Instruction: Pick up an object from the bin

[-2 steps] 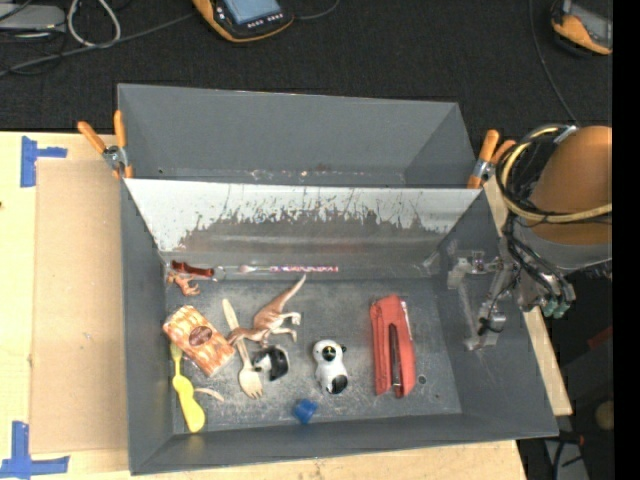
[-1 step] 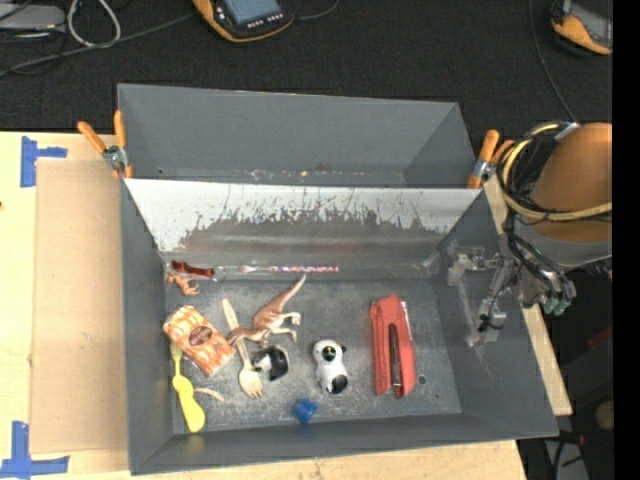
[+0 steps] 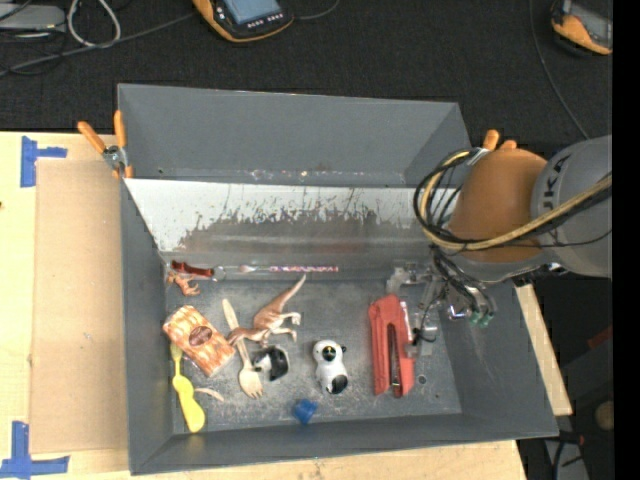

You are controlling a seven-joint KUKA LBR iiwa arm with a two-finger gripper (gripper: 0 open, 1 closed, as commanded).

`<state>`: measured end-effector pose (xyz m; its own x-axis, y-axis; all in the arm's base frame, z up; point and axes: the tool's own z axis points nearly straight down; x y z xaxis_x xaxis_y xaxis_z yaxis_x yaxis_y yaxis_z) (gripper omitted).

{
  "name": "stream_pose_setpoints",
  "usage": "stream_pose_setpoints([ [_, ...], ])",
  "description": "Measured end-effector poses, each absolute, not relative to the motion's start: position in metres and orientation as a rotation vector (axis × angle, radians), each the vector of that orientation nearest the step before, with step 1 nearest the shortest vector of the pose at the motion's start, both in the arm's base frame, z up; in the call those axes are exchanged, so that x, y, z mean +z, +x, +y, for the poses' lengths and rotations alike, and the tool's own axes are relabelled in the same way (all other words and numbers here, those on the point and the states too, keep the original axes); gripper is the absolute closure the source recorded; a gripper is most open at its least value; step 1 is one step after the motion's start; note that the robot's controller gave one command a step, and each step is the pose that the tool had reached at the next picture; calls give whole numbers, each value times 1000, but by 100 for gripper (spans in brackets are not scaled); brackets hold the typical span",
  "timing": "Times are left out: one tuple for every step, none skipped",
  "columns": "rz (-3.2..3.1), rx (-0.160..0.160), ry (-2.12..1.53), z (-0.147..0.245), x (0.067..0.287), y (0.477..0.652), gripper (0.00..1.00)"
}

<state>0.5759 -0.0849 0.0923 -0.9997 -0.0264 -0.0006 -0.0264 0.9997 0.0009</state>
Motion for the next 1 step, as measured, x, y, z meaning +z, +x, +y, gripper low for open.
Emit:
stream_pose_setpoints([
  [3143, -1, -17, -61, 73, 580, 0],
])
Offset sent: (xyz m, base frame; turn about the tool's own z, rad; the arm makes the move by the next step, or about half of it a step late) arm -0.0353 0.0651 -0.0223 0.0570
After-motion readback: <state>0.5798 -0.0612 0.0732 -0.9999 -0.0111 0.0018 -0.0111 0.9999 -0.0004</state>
